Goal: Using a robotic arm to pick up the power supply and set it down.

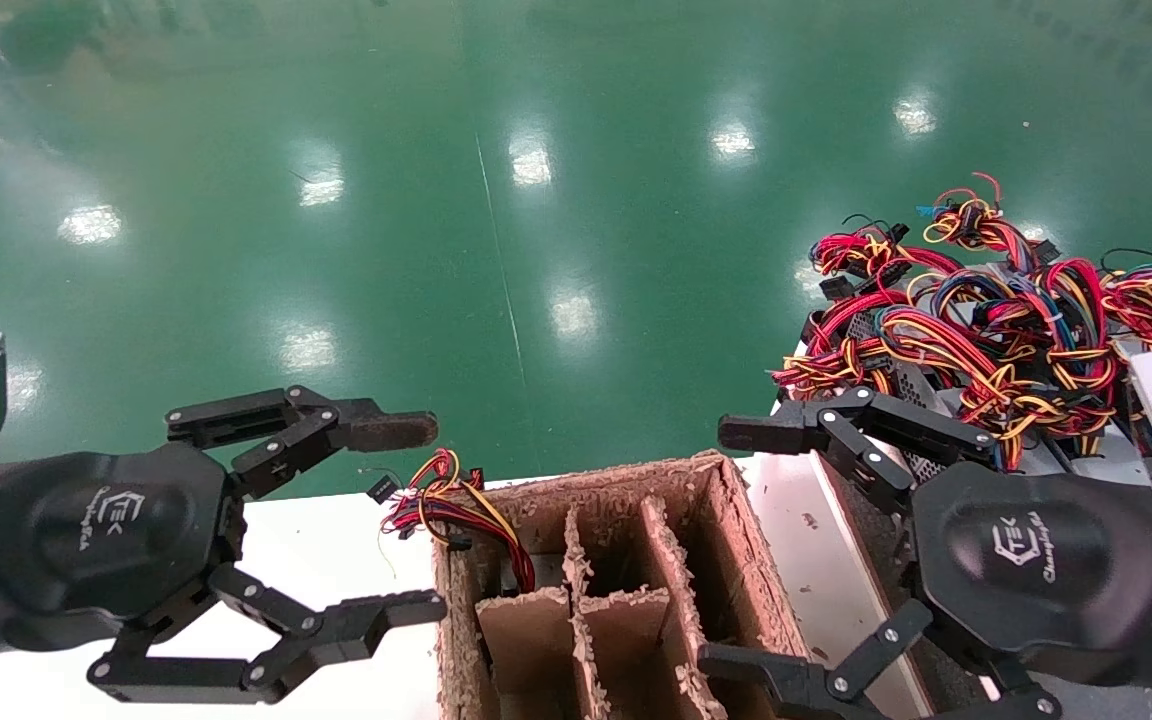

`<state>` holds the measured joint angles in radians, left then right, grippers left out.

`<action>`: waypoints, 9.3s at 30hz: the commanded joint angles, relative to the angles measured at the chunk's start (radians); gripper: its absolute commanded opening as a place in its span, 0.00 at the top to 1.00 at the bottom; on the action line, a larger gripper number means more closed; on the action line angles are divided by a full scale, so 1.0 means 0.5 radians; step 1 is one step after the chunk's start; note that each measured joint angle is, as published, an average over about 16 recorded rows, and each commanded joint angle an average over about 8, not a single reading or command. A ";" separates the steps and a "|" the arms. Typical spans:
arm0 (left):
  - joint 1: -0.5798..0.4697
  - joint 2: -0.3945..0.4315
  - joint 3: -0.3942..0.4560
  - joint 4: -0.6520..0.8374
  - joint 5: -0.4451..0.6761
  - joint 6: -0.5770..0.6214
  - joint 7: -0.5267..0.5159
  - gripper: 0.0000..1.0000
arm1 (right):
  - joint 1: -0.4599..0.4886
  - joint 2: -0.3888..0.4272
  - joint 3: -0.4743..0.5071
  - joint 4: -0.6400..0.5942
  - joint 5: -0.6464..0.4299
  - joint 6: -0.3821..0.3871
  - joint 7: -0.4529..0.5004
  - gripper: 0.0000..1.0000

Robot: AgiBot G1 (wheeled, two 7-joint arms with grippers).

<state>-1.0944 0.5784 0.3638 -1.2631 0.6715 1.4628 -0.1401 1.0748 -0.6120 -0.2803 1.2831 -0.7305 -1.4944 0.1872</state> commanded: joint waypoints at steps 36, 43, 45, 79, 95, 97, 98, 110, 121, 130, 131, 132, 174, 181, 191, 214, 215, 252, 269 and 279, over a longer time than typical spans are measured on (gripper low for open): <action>0.000 0.000 0.000 0.000 0.000 0.000 0.000 0.69 | 0.022 -0.066 -0.070 -0.094 -0.128 0.063 0.014 0.00; 0.000 0.000 0.000 0.000 0.000 0.000 0.000 0.00 | 0.137 -0.209 -0.240 -0.244 -0.368 0.098 0.130 0.00; 0.000 0.000 0.000 0.000 0.000 0.000 0.000 0.00 | 0.184 -0.263 -0.304 -0.280 -0.472 0.125 0.179 0.00; -0.001 0.000 0.001 0.001 -0.001 0.000 0.001 0.00 | 0.658 -1.205 -0.729 -1.455 -1.053 0.251 -0.007 0.82; -0.001 0.000 0.001 0.001 -0.001 0.000 0.001 0.00 | 0.774 -1.383 -0.746 -1.864 -1.059 0.191 -0.188 1.00; -0.001 0.000 0.001 0.001 -0.001 0.000 0.001 0.00 | 0.786 -1.397 -0.746 -1.915 -1.056 0.178 -0.207 1.00; -0.001 0.000 0.001 0.001 -0.001 0.000 0.001 0.00 | 0.791 -1.403 -0.746 -1.939 -1.053 0.171 -0.216 1.00; -0.001 0.000 0.002 0.001 -0.001 0.000 0.001 0.00 | 0.830 -1.450 -0.728 -2.191 -1.002 0.149 -0.314 1.00; -0.001 -0.001 0.002 0.001 -0.001 0.000 0.001 0.00 | 0.821 -1.474 -0.755 -2.241 -0.993 0.245 -0.356 1.00; -0.001 -0.001 0.002 0.001 -0.001 0.000 0.001 0.00 | 0.797 -1.469 -0.745 -2.242 -0.925 0.223 -0.383 1.00; -0.001 -0.001 0.002 0.001 -0.001 0.000 0.001 0.00 | 0.795 -1.469 -0.745 -2.245 -0.919 0.220 -0.384 1.00; -0.001 -0.001 0.002 0.001 -0.001 0.000 0.001 0.00 | 0.793 -1.468 -0.744 -2.248 -0.912 0.216 -0.386 1.00; -0.001 -0.001 0.003 0.001 -0.002 -0.001 0.001 0.00 | 0.870 -0.335 -0.487 -1.204 0.029 -0.188 -0.038 1.00; -0.001 -0.001 0.003 0.001 -0.002 -0.001 0.002 0.00 | 0.706 0.116 -0.458 -0.931 0.188 -0.164 0.025 1.00; -0.001 -0.001 0.003 0.001 -0.002 -0.001 0.002 0.00 | 0.265 0.600 -0.393 -0.796 0.410 -0.111 -0.124 1.00; -0.001 -0.001 0.004 0.001 -0.002 -0.001 0.002 0.00 | -0.752 1.161 -0.503 -1.074 1.350 -0.172 -0.754 1.00; -0.001 -0.001 0.004 0.001 -0.002 -0.001 0.002 0.00 | -0.784 1.173 -0.524 -1.091 1.393 -0.176 -0.781 1.00; -0.001 -0.001 0.004 0.001 -0.003 -0.001 0.002 0.00 | -1.125 1.443 -0.988 -0.328 1.938 0.526 -1.327 1.00; -0.001 -0.002 0.005 0.001 -0.003 -0.001 0.002 0.00 | -0.955 1.191 -0.609 -0.308 1.380 0.703 -0.888 0.00; -0.001 -0.002 0.005 0.001 -0.003 -0.001 0.002 0.00 | -0.795 1.081 -0.532 -0.426 1.094 0.628 -0.683 0.00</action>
<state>-1.0952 0.5776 0.3662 -1.2628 0.6699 1.4620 -0.1389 0.6767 -0.0737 -0.5446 1.0685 -0.1683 -1.1917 -0.1659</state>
